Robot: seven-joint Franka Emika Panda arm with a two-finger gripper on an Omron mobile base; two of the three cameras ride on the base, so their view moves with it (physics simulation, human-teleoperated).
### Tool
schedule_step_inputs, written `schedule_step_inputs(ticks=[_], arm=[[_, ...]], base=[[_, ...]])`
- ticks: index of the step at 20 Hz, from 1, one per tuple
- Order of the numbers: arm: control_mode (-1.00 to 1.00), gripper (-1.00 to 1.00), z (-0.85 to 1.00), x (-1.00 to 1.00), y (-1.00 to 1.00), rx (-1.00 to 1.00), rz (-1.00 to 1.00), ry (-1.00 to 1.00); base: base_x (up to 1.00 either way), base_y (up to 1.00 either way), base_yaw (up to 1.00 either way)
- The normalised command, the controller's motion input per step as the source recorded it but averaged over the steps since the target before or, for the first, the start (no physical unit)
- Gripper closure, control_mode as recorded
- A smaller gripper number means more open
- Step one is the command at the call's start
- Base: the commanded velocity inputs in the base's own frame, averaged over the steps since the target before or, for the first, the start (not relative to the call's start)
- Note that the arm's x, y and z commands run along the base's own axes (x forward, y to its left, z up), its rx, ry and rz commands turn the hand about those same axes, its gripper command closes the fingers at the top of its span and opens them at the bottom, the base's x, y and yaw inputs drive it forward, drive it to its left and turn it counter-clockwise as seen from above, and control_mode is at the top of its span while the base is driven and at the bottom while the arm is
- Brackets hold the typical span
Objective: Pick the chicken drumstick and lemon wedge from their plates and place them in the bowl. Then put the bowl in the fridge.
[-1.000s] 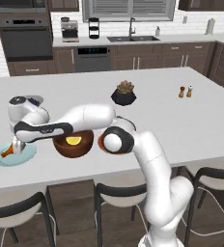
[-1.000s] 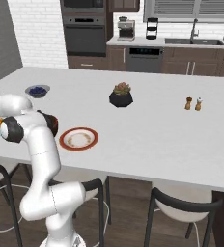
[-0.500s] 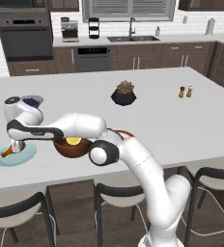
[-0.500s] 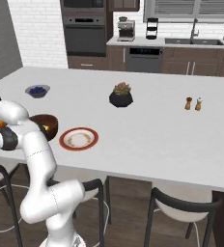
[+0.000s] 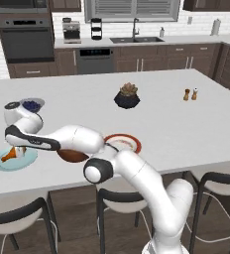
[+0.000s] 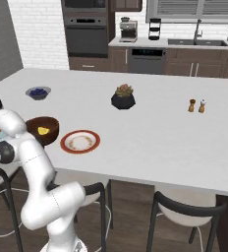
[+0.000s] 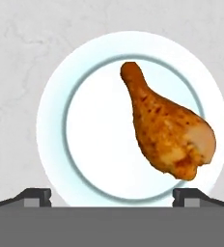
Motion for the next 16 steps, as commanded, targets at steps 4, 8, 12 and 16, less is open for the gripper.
schedule_step_inputs(ticks=[4, 8, 12, 16], arm=[[-1.00, -1.00, -0.14, 0.30, 0.01, 0.00, 0.16, 0.00], [-1.00, -1.00, -0.23, 0.31, 0.03, 0.00, 0.15, 0.00], [-1.00, -1.00, -0.08, 0.40, 0.05, 0.00, 0.12, 0.00], [-1.00, -1.00, 0.00, 0.50, 0.27, 0.00, 0.11, 0.00]], base=[[0.00, 0.00, 0.00], [0.00, 0.00, 0.00], [0.00, 0.00, 0.00], [0.00, 0.00, 0.00]])
